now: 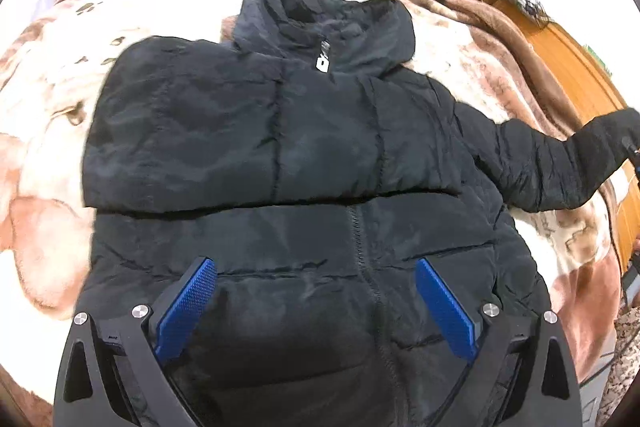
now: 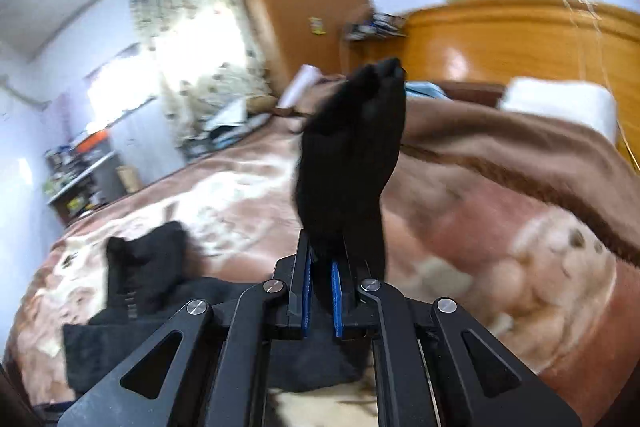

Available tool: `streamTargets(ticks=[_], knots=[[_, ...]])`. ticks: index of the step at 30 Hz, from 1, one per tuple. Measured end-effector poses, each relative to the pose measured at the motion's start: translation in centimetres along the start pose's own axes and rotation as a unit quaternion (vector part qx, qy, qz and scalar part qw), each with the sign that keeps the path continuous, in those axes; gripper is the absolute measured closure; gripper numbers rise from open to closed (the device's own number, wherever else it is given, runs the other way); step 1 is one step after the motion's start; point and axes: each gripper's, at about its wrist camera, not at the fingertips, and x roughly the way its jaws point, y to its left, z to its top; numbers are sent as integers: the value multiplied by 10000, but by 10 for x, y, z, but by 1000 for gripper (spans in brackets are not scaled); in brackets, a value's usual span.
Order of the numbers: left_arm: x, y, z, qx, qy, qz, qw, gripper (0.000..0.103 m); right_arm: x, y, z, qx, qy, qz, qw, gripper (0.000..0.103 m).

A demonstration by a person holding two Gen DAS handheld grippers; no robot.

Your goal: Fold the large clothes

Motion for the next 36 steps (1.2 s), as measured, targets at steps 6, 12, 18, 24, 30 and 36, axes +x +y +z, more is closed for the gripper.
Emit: streamTargets(ticks=[6, 12, 18, 24, 30, 36], knots=[[-25, 26, -3, -192, -216, 53, 9996, 3, -10, 72, 4, -531, 3, 643, 9965, 95], [-37, 54, -11, -349, -292, 142, 9989, 3, 0, 156, -17, -980, 245, 1338, 9858, 95], [-42, 80, -20, -410, -326, 308, 9982, 3, 22, 223, -54, -1278, 655, 1855, 9721, 95], [-43, 107, -31, -687, -309, 308, 9967, 3, 59, 276, -108, -1548, 1230, 2171, 9559, 95], [-37, 123, -39, -804, -223, 327, 9960, 3, 83, 302, -159, -1712, 1777, 2283, 9418, 95], [-36, 129, -46, -825, -251, 405, 9955, 2, 92, 319, -191, -1810, 1997, 2495, 9301, 95]])
